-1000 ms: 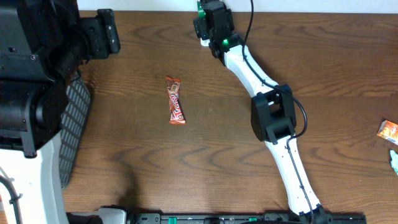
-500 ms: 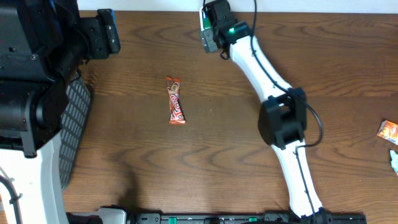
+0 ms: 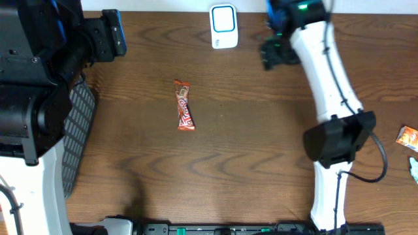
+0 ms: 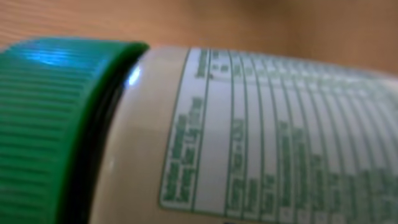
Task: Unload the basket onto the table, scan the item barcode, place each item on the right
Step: 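Carry the jar to the right table edge and release it, then reach the right gripper to the red chocolate bar and grasp it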
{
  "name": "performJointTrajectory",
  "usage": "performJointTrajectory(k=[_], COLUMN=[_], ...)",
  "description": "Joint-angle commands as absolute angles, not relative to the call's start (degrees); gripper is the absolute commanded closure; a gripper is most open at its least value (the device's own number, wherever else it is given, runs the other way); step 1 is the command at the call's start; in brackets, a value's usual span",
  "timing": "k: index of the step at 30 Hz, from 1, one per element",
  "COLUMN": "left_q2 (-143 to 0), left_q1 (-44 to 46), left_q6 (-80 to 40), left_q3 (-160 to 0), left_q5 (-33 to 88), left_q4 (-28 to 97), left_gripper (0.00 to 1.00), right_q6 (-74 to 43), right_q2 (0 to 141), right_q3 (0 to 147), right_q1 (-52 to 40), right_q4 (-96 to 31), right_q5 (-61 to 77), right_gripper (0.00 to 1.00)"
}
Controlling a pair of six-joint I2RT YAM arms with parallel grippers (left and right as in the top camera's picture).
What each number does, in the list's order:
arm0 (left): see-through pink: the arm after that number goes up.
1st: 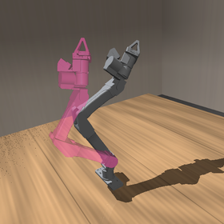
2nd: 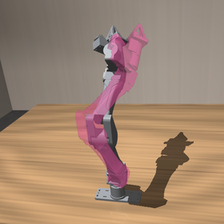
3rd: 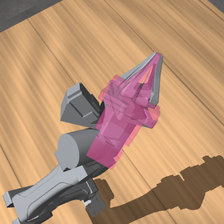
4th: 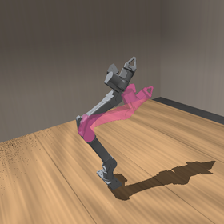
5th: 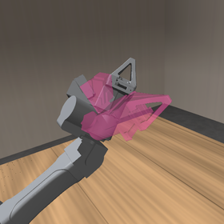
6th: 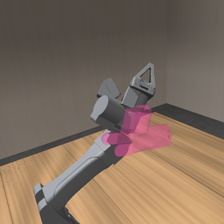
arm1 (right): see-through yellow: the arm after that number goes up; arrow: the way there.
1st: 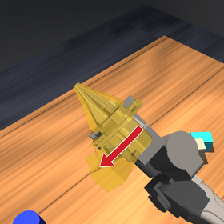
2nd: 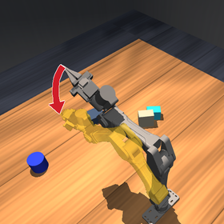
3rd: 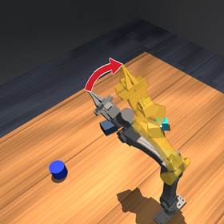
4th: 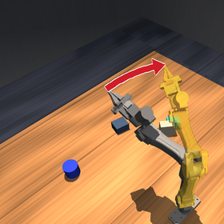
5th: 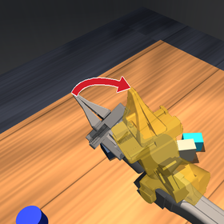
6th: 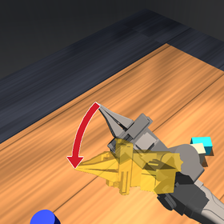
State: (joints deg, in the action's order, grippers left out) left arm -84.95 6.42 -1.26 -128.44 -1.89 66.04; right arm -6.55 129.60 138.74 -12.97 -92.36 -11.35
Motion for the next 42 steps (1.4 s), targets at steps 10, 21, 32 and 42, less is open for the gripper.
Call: performJointTrajectory(k=[10, 21, 32, 42], left_q2=[-84.55, -84.55, -84.55, -84.55], left_q1=[6.11, 6.11, 6.13, 6.13], left_q6=[-0.49, -0.47, -0.47, -0.49], left_q3=[-128.09, -128.09, -128.09, -128.09], left_q5=[-2.61, -2.61, -2.61, -2.61], left_q4=[66.02, 66.02, 66.02, 66.02], left_gripper=[0.15, 0.15, 0.15, 0.15], right_q6=[-8.36, -10.66, -10.7, -14.24], right_q2=[130.58, 130.58, 130.5, 129.19], right_q3=[135.33, 112.51, 112.71, 136.79], right_q1=[16.73, 35.88, 47.77, 45.76], right_q4=[-89.73, -64.84, -60.75, -75.4], right_q5=[-8.23, -7.2, 0.08, 30.5], right_gripper=[0.29, 0.29, 0.01, 0.01])
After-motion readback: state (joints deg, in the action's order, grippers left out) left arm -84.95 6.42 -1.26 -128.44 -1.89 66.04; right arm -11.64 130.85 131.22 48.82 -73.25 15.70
